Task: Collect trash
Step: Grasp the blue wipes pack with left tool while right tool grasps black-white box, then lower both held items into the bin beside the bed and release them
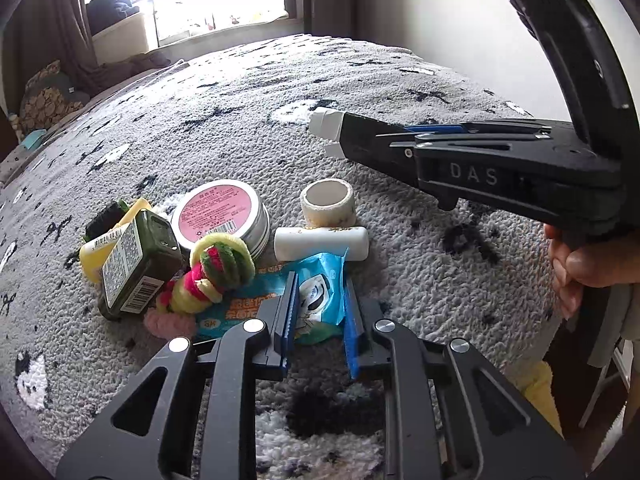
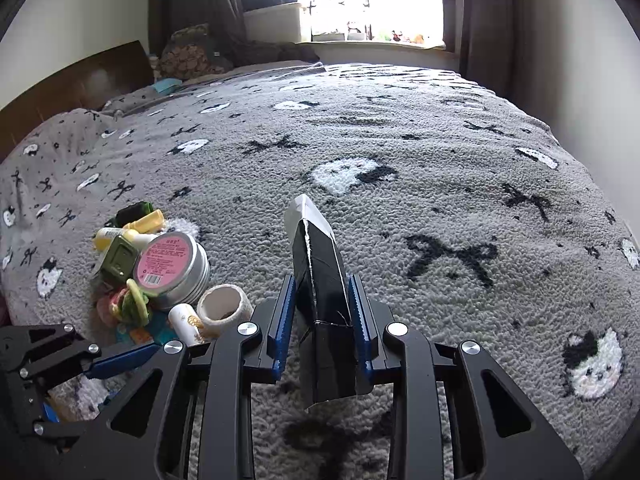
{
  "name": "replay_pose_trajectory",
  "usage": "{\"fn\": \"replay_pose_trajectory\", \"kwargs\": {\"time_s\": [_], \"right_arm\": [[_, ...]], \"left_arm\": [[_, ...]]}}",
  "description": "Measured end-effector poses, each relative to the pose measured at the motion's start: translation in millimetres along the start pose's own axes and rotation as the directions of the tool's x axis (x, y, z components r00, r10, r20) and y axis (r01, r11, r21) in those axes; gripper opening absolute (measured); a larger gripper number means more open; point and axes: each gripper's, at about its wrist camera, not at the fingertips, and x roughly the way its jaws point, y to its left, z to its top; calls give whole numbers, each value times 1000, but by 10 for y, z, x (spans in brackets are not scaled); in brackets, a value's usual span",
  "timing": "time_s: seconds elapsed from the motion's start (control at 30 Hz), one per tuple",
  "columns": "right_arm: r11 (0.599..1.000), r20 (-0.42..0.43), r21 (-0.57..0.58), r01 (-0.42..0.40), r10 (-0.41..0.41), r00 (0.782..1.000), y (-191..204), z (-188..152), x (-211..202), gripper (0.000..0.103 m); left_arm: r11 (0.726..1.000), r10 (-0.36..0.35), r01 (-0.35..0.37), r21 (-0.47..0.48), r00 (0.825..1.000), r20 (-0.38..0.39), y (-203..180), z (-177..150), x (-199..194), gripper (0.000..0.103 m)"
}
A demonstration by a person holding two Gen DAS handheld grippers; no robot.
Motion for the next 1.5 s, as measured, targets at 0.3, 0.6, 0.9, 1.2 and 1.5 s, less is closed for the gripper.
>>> {"fn": "replay_pose_trajectory", "kwargs": {"time_s": [0.3, 0.6, 0.9, 1.2, 1.5], "right_arm": [[1000, 32, -16, 9, -8, 999, 27, -83, -329, 26], [999, 109, -26, 36, -33, 993, 105, -170, -910, 24], [997, 213, -65, 30, -16, 977, 269, -450, -1635, 24], [993, 191, -114, -20, 41, 981, 452, -987, -1884, 24], [991, 43, -118, -64, 69, 997, 600, -1552, -1666, 24]], "left_arm": [[1000, -4, 5, -26, 999, 47, 0, 95, -305, 7], [999, 1, 8, -52, 983, 181, -10, 182, -1057, 6], [1000, 27, -22, -21, 955, 296, -150, -58, -1824, 6], [999, 34, -24, -42, 971, 239, -193, -692, -1883, 6], [997, 20, -12, -75, 993, 112, -166, -1304, -1638, 6]]}}
